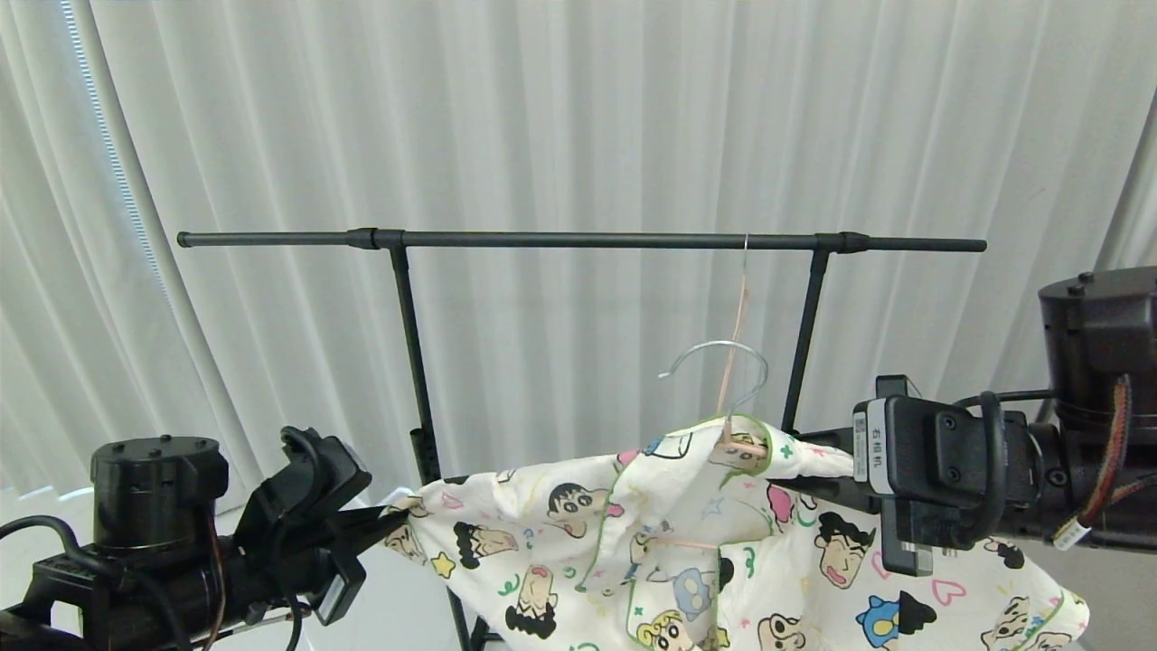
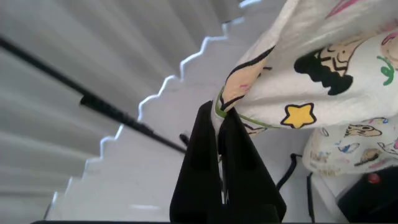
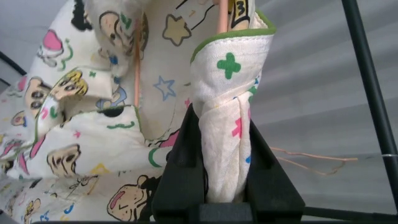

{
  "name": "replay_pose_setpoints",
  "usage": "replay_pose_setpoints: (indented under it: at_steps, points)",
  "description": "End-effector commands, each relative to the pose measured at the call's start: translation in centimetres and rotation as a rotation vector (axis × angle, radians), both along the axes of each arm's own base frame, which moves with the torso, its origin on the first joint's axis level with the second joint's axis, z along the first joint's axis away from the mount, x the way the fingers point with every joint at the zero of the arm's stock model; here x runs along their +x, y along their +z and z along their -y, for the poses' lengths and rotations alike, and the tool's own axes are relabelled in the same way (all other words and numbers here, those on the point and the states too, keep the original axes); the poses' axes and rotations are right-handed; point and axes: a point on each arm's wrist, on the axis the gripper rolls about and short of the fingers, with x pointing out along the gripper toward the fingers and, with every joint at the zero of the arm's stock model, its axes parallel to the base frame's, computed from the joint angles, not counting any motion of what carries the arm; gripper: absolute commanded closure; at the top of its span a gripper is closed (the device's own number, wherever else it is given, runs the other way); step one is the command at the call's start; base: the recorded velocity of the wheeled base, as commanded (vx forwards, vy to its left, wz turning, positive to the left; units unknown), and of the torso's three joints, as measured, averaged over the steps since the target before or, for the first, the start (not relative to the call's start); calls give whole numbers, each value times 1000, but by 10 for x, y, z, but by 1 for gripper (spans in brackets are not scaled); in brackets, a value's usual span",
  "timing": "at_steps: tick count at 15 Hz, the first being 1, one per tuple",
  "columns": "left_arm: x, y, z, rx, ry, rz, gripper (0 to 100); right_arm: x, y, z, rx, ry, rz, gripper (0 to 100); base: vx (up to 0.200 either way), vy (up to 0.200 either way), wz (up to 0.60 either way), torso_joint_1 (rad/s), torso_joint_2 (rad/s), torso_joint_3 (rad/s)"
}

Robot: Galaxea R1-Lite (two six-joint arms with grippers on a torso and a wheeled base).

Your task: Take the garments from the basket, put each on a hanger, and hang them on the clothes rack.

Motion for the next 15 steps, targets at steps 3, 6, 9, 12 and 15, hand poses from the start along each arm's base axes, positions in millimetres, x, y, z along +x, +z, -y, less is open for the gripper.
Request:
replay_pose_setpoints:
  at_steps: [3,6,9,12,15]
  points:
    - [4,-4,-28,9,143,-15,100,4,1,5,3,-29,4,100,0,0,0,0,0,0]
    - [5,1,-25,12,130,26,100,5,3,5,10,-34,14,100,0,0,0,0,0,0]
    - [8,8,-13,6,75,119,0,7,3,7,12,-46,16,100,0,0,0,0,0,0]
    - [7,14,-9,-3,61,167,0,13,4,14,4,-112,26,100,0,0,0,0,0,0]
    - [1,27,-16,-20,99,262,0,22,11,30,16,-196,49,100,0,0,0,0,0,0]
